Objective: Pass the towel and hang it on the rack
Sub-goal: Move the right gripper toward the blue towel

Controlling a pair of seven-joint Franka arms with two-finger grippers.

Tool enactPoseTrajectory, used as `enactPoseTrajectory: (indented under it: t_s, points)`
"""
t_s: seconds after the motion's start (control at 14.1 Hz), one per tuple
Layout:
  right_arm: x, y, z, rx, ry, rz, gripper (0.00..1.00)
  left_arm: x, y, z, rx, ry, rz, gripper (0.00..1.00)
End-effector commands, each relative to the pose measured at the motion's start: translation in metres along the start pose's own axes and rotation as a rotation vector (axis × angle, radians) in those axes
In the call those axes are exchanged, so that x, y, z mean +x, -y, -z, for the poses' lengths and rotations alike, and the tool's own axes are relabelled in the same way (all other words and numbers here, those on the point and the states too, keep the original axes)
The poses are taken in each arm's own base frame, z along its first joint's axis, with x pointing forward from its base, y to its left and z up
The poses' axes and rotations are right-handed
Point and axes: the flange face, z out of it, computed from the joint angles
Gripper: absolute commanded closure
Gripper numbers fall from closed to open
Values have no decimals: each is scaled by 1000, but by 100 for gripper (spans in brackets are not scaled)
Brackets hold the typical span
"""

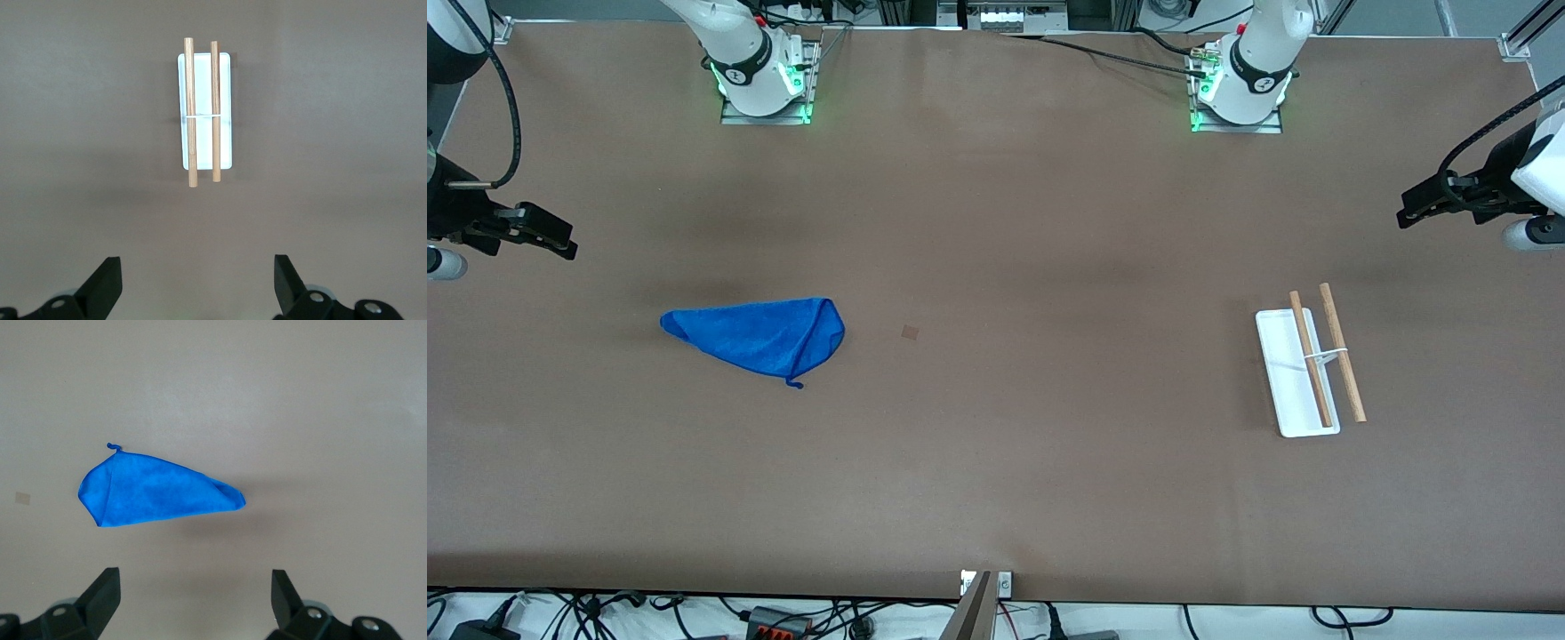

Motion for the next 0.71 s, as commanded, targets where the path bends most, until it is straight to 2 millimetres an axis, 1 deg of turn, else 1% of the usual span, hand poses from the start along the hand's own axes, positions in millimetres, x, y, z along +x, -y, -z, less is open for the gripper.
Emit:
enactPoseTrajectory:
  t_s: [0.0,0.28,0.43,0.64]
  points:
    - [-6,-2,6,10,0,8,0,-9,1,3,-19,0,7,0]
    - [-6,-1,5,10,1,11,0,-9,1,3,-18,2,8,0]
    - [-2,0,-3,8,15,9,0,-9,1,3,-19,2,8,0]
    - [12,3,-37,6,73,17,0,-9,1,3,-19,0,11,0]
